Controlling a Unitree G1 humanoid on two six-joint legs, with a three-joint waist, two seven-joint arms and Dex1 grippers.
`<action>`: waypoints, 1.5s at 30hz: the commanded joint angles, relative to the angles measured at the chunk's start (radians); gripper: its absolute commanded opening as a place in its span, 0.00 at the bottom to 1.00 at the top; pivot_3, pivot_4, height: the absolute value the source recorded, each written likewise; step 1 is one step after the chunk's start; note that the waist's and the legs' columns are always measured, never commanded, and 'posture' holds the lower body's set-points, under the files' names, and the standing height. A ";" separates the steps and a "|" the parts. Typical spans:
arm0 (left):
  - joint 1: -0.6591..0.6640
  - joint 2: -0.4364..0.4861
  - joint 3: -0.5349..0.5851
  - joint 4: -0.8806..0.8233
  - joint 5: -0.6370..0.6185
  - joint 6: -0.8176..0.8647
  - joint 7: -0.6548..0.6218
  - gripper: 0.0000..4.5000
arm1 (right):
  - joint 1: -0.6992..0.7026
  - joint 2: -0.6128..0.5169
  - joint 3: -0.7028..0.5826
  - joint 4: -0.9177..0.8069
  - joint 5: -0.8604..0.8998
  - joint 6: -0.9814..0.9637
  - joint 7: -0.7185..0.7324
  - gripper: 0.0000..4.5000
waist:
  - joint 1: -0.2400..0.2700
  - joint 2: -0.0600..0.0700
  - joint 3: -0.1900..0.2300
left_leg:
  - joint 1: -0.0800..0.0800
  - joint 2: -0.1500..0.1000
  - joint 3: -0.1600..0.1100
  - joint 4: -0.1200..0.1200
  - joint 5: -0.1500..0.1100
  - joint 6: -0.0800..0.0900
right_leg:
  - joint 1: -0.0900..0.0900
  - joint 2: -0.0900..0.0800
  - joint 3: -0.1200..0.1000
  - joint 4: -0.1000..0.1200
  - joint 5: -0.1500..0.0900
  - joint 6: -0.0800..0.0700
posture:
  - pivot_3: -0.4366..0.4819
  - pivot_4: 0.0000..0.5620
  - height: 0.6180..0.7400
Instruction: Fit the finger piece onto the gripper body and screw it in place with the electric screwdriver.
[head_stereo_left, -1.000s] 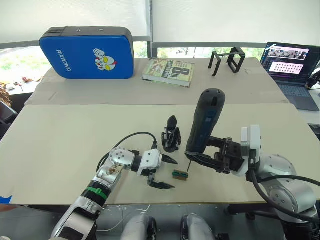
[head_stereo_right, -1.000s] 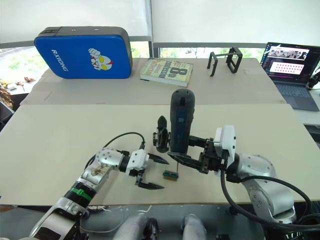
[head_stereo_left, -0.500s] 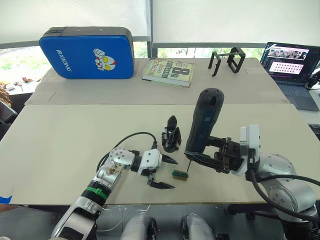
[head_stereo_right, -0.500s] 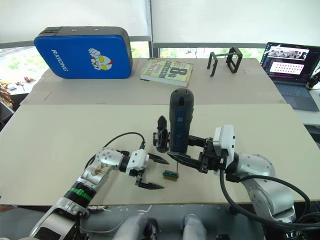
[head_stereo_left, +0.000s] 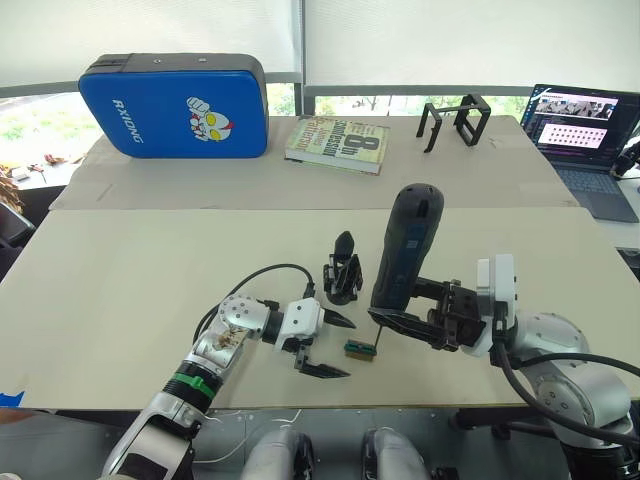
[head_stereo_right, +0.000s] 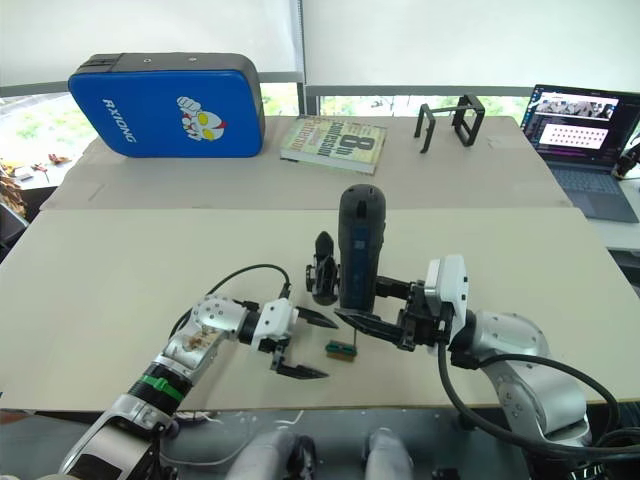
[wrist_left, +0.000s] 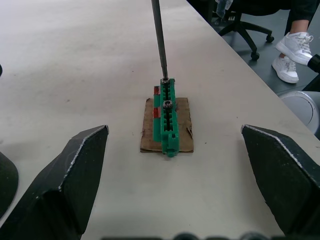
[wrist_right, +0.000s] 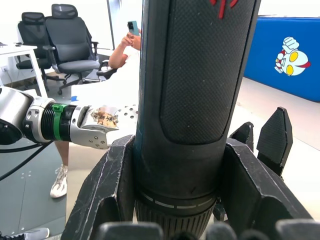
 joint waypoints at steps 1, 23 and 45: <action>-0.017 -0.003 -0.005 -0.013 0.001 -0.010 0.000 1.00 | -0.008 -0.003 -0.017 -0.028 0.014 -0.027 0.007 0.43 | 0.000 0.000 0.000 | 0.000 0.000 0.000 0.000 0.000 0.000 | 0.000 0.000 0.000 0.000 0.000 0.000 | 0.48 0.27 1.00; -0.016 0.003 -0.001 -0.014 -0.003 -0.010 0.005 1.00 | -0.015 -0.001 -0.015 -0.039 0.016 -0.027 0.008 0.43 | 0.000 0.000 0.000 | 0.000 0.000 0.000 0.000 0.000 0.000 | 0.000 0.000 0.000 0.000 0.000 0.000 | 0.48 0.27 1.00; 0.212 0.231 0.186 -0.395 -0.158 0.270 0.108 1.00 | -0.553 -0.064 -0.017 0.013 0.424 0.300 -0.112 0.43 | -0.004 0.000 0.000 | 0.000 -0.001 0.000 0.000 -0.001 -0.002 | -0.001 -0.007 -0.001 0.000 0.000 0.000 | 0.48 0.27 1.00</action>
